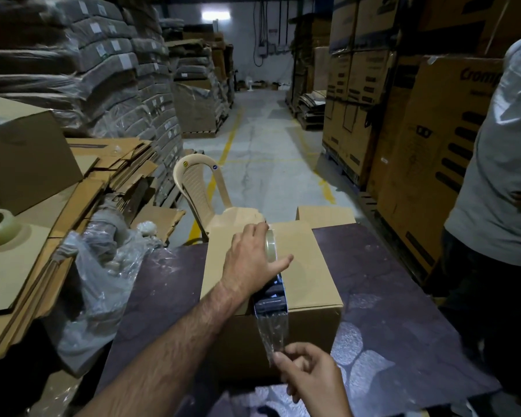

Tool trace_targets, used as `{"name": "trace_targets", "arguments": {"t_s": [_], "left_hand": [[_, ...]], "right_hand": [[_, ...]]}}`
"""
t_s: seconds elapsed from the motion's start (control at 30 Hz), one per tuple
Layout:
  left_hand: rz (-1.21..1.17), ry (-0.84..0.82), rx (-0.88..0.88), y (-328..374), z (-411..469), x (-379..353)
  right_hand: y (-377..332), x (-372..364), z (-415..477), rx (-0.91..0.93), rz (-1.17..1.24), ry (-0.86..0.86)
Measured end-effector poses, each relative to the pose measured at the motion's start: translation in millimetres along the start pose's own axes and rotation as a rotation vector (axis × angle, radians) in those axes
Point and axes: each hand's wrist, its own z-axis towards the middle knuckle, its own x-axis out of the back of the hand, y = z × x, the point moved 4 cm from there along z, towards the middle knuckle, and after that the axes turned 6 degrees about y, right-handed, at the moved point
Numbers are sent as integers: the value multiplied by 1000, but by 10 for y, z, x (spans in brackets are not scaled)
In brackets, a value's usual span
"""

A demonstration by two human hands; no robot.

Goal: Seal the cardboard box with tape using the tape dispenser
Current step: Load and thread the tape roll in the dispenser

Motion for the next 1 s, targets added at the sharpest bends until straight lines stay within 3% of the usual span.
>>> {"name": "trace_targets", "arguments": {"t_s": [0.17,0.3,0.5,0.73,1.0], "left_hand": [[19,41,-49,-29,0,7],[3,52,-69,-7,-9,1],[-14,56,-31,-12,1,-11],[-102,29,-9,8,100,-71],[-127,-167,65,-20,370,-64]], "right_hand": [[124,82,-109,-79,48,-42],[-28,101,67,-7,127,-5],[-372,-202,221,53,109,-203],[-305,-258,222,76,92,-153],[-132,-336,186,191,17,-28]]}}
